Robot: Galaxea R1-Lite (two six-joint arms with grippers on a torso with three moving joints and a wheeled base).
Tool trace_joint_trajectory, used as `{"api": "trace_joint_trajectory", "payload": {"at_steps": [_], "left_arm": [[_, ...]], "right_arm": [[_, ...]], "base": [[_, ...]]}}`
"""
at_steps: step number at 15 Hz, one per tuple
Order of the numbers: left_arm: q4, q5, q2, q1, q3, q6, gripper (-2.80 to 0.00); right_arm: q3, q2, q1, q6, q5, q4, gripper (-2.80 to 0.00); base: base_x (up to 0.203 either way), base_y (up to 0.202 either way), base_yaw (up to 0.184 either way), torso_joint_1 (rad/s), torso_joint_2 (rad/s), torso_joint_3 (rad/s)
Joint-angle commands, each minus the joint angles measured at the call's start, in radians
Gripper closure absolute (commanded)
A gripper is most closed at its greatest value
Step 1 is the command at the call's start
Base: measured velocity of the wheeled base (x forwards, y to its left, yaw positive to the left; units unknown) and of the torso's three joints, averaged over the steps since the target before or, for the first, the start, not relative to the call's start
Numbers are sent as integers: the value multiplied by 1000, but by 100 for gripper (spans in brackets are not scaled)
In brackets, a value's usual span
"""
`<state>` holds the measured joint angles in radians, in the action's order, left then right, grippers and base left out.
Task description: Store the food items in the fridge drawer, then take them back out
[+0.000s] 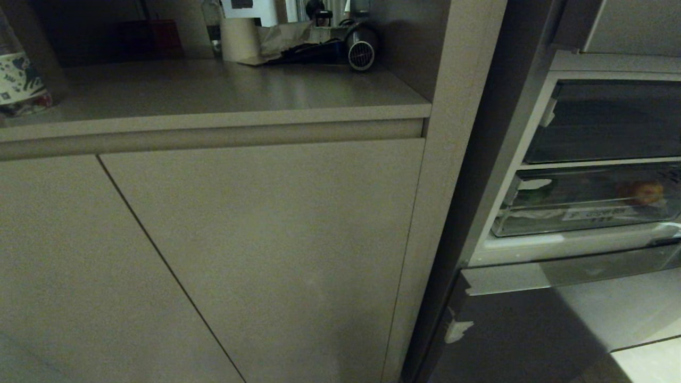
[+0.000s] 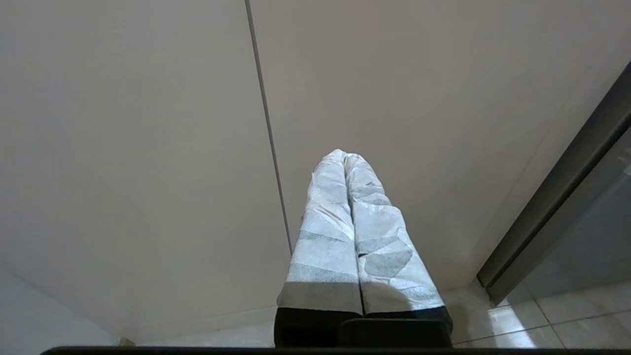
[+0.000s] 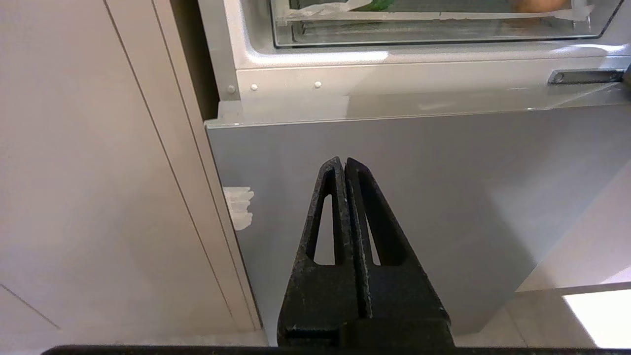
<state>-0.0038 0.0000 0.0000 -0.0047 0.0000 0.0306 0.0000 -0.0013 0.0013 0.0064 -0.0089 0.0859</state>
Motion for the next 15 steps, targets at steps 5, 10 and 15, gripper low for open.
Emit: {"api": "trace_joint_trajectory", "payload": {"at_steps": [5, 10, 15], "left_arm": [[-1, 0, 2, 0, 0, 0, 0], [1, 0, 2, 0, 0, 0, 0], [-1, 0, 2, 0, 0, 0, 0]], "right_arm": [[-49, 83, 0, -36, 79, -25, 0], [-233, 613, 3, 19, 225, 27, 0], [-321, 1074, 6, 57, 317, 347, -280]], "base": [[0, 0, 0, 0, 0, 0], [0, 0, 0, 0, 0, 0], [0, 0, 0, 0, 0, 0]]}}
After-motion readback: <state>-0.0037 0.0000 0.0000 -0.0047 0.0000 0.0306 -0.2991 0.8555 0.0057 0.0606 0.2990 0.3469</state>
